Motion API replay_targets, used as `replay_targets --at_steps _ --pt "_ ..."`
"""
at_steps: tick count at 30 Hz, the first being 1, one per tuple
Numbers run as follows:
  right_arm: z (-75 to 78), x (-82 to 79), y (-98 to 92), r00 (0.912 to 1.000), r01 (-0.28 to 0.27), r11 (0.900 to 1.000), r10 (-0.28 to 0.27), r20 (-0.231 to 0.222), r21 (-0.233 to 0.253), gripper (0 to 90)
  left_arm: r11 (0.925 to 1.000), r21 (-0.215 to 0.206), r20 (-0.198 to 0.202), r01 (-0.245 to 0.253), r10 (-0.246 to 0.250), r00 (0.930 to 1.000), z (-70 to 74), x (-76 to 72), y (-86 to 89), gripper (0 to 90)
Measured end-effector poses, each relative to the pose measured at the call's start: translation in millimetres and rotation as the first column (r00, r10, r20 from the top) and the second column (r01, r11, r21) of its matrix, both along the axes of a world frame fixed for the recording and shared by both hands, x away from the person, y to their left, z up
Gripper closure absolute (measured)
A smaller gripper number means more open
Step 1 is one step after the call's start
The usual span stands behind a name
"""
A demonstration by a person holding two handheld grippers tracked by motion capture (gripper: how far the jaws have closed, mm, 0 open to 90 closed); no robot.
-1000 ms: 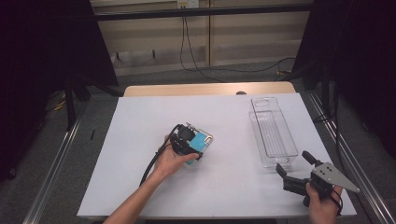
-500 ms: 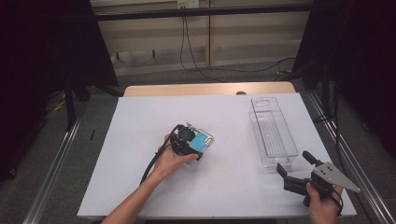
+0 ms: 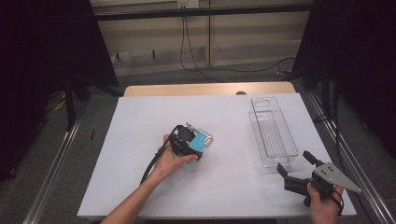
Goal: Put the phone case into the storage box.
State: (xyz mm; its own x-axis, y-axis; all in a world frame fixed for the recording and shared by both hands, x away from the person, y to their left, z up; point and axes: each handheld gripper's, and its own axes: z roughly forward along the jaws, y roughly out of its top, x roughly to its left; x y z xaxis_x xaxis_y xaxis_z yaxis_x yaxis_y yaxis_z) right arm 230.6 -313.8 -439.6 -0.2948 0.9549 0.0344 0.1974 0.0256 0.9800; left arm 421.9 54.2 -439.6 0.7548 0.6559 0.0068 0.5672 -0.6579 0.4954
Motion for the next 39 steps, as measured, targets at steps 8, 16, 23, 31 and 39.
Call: replay_targets --at_steps 8,16,23,31,39 --pt "-0.3 -0.3 0.0 1.0 0.0 1.0 0.0 -0.006 0.001 0.0 0.9995 -0.033 0.034 -0.003 0.004 0.9994 5.2 -0.7 7.0 17.1" --pt "-0.2 -0.4 0.0 1.0 -0.002 1.0 0.002 -0.006 0.002 0.0 0.9976 -0.069 0.062 -0.001 0.006 0.9981 12.0 -3.5 15.2 17.0" --pt "-0.1 -0.8 0.1 1.0 -0.001 1.0 0.001 -0.004 0.001 0.0 0.9946 -0.101 0.11 -0.024 0.036 0.9933 18.9 -5.4 20.6 17.0" --pt "0.0 -1.0 -0.1 1.0 0.001 1.0 -0.001 -0.003 0.002 0.0 0.9897 -0.139 0.134 -0.036 0.055 0.9895 27.7 -7.0 26.7 17.0" --pt "0.2 -1.2 -0.5 1.0 0.003 1.0 -0.003 -0.002 0.004 0.0 0.985 -0.173 0.202 -0.005 0.04 0.9786 37.4 -15.6 28.2 17.0"
